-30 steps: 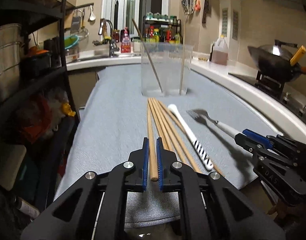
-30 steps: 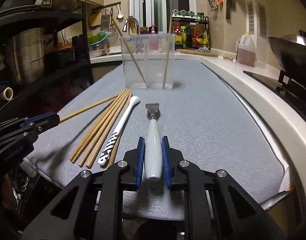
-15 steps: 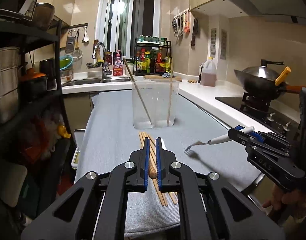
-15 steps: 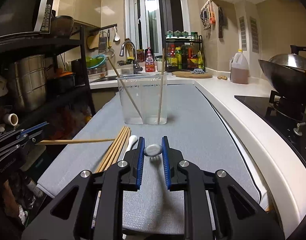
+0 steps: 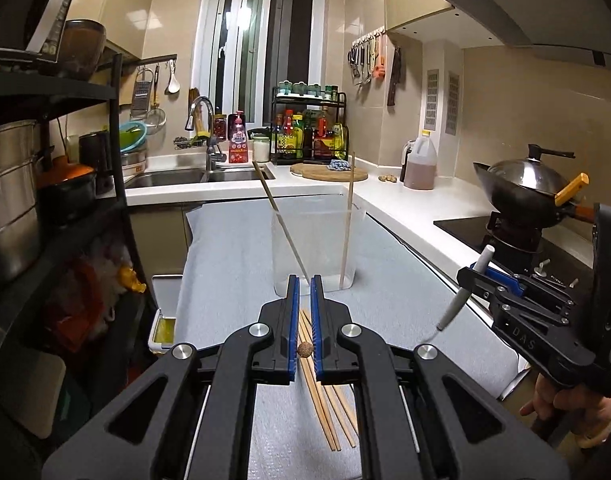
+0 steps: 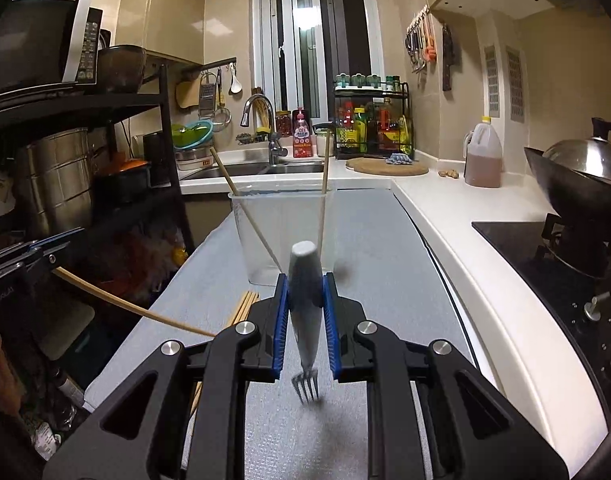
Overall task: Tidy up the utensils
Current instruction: 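Carry the chopstick and fork up into the container and open both tools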
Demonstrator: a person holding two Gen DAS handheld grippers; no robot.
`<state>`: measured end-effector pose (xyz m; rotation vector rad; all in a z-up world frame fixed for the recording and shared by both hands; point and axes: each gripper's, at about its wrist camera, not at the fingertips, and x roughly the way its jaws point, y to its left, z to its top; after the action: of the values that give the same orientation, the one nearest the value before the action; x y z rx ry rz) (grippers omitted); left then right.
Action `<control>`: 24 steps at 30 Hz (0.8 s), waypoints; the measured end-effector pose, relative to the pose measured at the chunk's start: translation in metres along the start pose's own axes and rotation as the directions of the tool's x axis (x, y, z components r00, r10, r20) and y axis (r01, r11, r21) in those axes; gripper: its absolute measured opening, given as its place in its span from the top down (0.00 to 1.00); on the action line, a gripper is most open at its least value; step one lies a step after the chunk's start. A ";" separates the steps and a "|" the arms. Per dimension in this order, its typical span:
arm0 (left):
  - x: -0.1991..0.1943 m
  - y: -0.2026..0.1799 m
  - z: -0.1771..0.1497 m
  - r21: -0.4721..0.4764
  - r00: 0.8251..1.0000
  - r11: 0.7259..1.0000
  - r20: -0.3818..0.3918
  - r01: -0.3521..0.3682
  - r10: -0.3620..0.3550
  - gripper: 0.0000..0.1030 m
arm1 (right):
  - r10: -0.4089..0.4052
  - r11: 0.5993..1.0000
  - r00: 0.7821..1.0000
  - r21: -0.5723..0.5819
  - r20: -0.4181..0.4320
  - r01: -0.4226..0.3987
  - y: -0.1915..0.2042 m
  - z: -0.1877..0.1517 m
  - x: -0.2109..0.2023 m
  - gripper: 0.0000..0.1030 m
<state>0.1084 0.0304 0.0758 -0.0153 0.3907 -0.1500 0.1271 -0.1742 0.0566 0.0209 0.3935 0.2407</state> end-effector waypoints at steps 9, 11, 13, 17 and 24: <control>0.010 -0.005 0.039 0.044 0.999 0.999 -0.042 -0.022 0.024 0.95 | 0.018 0.999 1.000 -0.045 -0.008 -0.018 0.002 0.031 0.005 0.84; 0.012 -0.006 0.048 0.045 0.999 0.999 -0.048 -0.023 0.026 0.95 | 0.024 0.999 1.000 -0.049 0.002 -0.024 0.001 0.041 0.006 0.84; 0.017 -0.005 0.061 0.037 0.998 0.999 -0.058 -0.019 0.021 0.95 | 0.027 0.998 1.000 -0.054 0.012 -0.027 0.000 0.052 0.007 0.84; 0.024 -0.004 0.077 0.033 0.998 0.999 -0.058 -0.018 0.020 0.95 | 0.031 0.998 0.999 -0.058 0.032 -0.029 0.000 0.071 0.009 0.84; 0.036 -0.004 0.113 0.041 0.999 0.999 -0.033 -0.015 0.016 0.95 | 0.051 0.997 0.997 -0.060 0.052 -0.047 0.001 0.109 0.020 0.84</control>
<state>0.1836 0.0192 0.1669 0.0307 0.4205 -0.1432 0.1866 -0.1654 0.1494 -0.0208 0.3326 0.2996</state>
